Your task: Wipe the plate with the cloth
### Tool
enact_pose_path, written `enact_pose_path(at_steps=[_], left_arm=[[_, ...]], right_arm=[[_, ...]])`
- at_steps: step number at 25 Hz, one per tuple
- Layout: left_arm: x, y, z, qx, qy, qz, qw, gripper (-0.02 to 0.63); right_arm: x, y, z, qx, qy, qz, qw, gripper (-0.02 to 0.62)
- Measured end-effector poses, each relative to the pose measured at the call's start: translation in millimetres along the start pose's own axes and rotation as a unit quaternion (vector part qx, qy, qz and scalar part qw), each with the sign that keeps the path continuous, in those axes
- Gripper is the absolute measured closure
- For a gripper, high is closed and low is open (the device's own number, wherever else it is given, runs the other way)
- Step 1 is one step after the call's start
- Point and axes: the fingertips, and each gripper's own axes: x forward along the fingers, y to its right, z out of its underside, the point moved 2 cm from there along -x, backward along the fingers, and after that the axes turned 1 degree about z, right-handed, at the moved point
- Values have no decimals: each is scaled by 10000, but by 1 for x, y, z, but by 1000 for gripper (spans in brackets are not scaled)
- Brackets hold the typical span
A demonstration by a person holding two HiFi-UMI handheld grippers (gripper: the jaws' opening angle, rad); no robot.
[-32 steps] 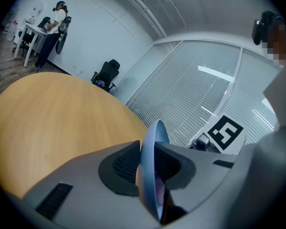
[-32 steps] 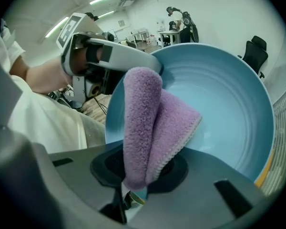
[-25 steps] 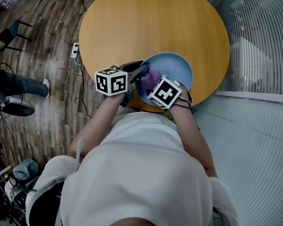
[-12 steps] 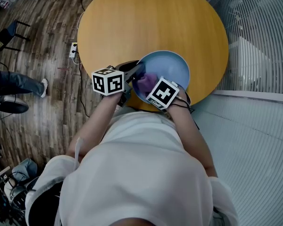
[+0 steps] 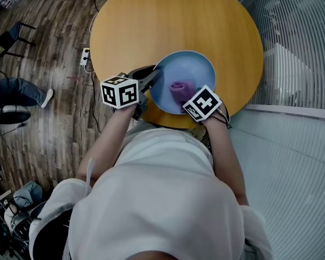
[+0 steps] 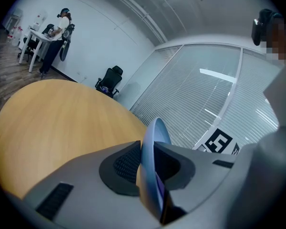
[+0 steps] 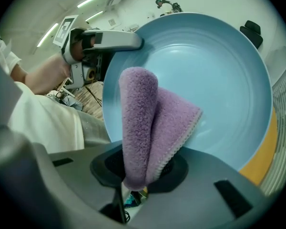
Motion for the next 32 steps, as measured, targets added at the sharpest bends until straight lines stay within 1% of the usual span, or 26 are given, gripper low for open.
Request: enact_pose_path(at_steps=[5,10,16,20,25,32], left_arm=[[4,1,-1,123,-7,16,9999,538],[13,1,3,116,-40,18,9999,538],[23,7,10,116,-172,58,9998,538],[26,15,4,119,-246,72,9996,538],[39,9,16,84,-359,62,9993,538],[44,12,28,64,-517,94,9986,538]], right_arm=[[-3,20,11,324,134,76,9994,508],[-7,37,23,531,258,137,9982,508],[-17,60,40,749,328,277,9963,508],[-33,72,42,866,366,361,9949,508],[-27,90,48,987,444,377,9934,508],[-29,98,49,1150,636,464,9902,508]])
